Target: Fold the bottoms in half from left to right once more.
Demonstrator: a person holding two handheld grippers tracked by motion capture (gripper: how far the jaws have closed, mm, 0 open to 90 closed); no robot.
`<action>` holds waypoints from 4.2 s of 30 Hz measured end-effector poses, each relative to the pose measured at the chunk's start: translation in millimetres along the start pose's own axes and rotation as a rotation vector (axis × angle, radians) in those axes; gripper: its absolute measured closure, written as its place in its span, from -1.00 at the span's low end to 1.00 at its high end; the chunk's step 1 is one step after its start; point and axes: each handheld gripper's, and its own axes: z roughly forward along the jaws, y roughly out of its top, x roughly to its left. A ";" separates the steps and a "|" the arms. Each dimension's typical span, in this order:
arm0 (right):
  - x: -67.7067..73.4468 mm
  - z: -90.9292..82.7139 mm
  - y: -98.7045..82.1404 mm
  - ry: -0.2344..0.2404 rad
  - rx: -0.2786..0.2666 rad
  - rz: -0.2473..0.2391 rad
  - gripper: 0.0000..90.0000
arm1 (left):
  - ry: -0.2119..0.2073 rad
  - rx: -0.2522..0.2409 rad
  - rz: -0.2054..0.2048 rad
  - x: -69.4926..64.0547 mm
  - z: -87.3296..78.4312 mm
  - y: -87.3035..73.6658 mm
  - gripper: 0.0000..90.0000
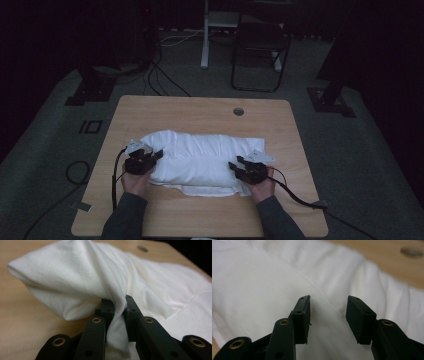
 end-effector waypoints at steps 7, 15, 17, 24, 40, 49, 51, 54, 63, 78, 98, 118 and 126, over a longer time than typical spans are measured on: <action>31.0 27.3 24.4 0.059 0.032 -0.076 0.34 | -0.033 -0.053 0.014 -10.9 -8.0 15.6 0.83; 45.0 57.4 10.0 0.056 0.122 -0.113 0.48 | -0.063 -0.093 0.076 -31.1 -13.0 33.1 0.83; 43.3 56.7 12.1 0.068 0.138 -0.104 0.48 | -0.059 -0.092 0.092 -35.6 -12.2 35.7 0.83; 21.2 40.9 42.5 0.039 0.088 -0.065 0.77 | -0.051 -0.086 0.093 -37.8 -9.4 39.6 0.83; 13.6 119.6 56.5 -0.021 0.271 -0.100 0.72 | -0.081 -0.088 0.096 -47.3 -0.3 43.0 0.83; 34.5 52.7 47.5 0.079 0.146 -0.110 0.76 | -0.081 -0.092 0.087 -46.3 -0.6 44.2 0.83; 49.1 59.6 31.1 0.059 0.215 -0.187 0.85 | -0.090 -0.092 0.098 -50.4 0.3 45.0 0.83; 58.5 62.9 19.6 0.010 0.182 -0.229 0.86 | -0.086 -0.092 0.116 -56.0 1.7 45.1 0.83; 61.5 34.2 22.4 0.150 0.267 -0.248 0.67 | -0.088 -0.093 0.111 -55.4 3.0 47.8 0.83; 9.2 48.4 16.0 0.036 0.223 -0.044 0.24 | -0.092 -0.099 0.126 -60.5 -0.9 48.8 0.83; 11.0 35.5 10.8 0.041 0.226 -0.044 0.16 | -0.129 -0.118 0.181 -85.2 -2.4 59.5 0.83; -16.3 12.6 16.1 0.148 0.099 0.023 0.06 | -0.200 -0.002 0.270 -130.1 34.5 33.5 0.82; -28.3 -25.4 21.8 0.134 0.004 0.040 -0.05 | -0.259 0.167 0.291 -156.9 87.3 -34.7 0.82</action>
